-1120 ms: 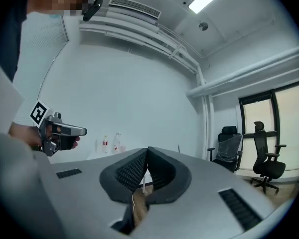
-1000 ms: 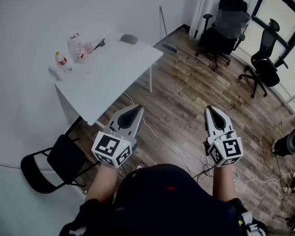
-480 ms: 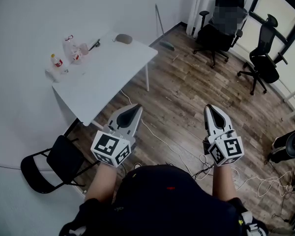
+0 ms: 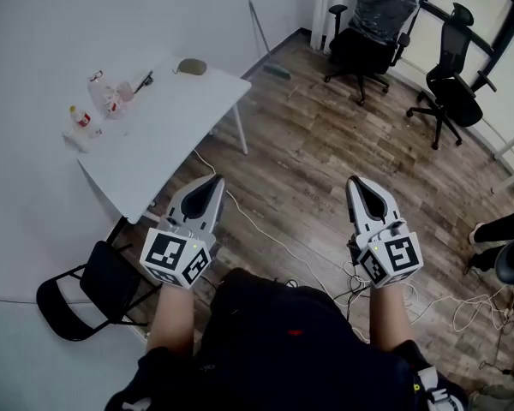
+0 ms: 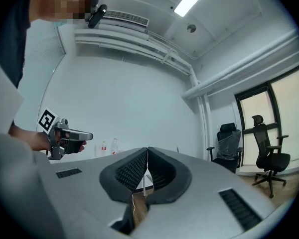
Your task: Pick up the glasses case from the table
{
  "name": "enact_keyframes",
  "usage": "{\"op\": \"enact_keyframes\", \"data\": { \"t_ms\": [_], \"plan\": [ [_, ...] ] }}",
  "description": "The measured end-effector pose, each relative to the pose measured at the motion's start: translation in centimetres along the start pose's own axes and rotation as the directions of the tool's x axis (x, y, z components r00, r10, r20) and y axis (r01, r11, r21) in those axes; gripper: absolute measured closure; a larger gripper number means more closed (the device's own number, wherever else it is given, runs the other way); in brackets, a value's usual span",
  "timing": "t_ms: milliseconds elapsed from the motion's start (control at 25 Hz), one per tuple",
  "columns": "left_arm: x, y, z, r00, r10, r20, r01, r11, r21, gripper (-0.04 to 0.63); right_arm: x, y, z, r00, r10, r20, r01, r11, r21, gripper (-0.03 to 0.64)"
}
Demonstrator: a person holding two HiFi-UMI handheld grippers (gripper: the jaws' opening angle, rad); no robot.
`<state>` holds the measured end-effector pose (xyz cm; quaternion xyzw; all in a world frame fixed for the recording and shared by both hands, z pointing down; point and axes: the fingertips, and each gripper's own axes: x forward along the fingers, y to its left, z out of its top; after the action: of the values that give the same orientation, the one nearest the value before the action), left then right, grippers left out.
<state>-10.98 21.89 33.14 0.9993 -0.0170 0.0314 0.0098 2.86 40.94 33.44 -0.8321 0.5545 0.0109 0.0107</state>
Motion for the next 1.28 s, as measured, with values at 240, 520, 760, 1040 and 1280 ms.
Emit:
{"op": "enact_keyframes", "data": {
  "t_ms": [240,520,760,1040,1280],
  "plan": [
    [2.2,-0.5,-0.9,0.999,-0.026,-0.027,0.026,1.0,0.001,0.572,0.5,-1.8,-2.0,1.0,-0.009,-0.026,0.011,0.998,0.061,0.594],
    [7.9,3.3,-2.1,0.998,-0.048,-0.028,0.047,0.998,-0.043,0.572,4.2,-3.8,-3.1,0.997,0.002,-0.077,0.0,1.0,0.026,0.594],
    [13.2,9.2,-2.1,0.999,-0.048,-0.025,0.047,0.998,-0.049,0.572,10.5,-7.0,-6.0,0.99,-0.03,-0.139,0.042,0.996,0.083,0.595],
    [15.8,19.7,-2.4,0.999,0.016,-0.032,-0.017,0.999,-0.033,0.572,21.9,-5.6,-6.4,0.985,0.003,-0.173,0.007,0.998,0.061,0.595],
    [16.9,27.4,-3.6,0.998,0.038,-0.043,-0.043,0.993,-0.112,0.572,31.2,-4.2,-7.7,0.979,0.046,-0.198,-0.039,0.998,0.04,0.595]
  ]
}}
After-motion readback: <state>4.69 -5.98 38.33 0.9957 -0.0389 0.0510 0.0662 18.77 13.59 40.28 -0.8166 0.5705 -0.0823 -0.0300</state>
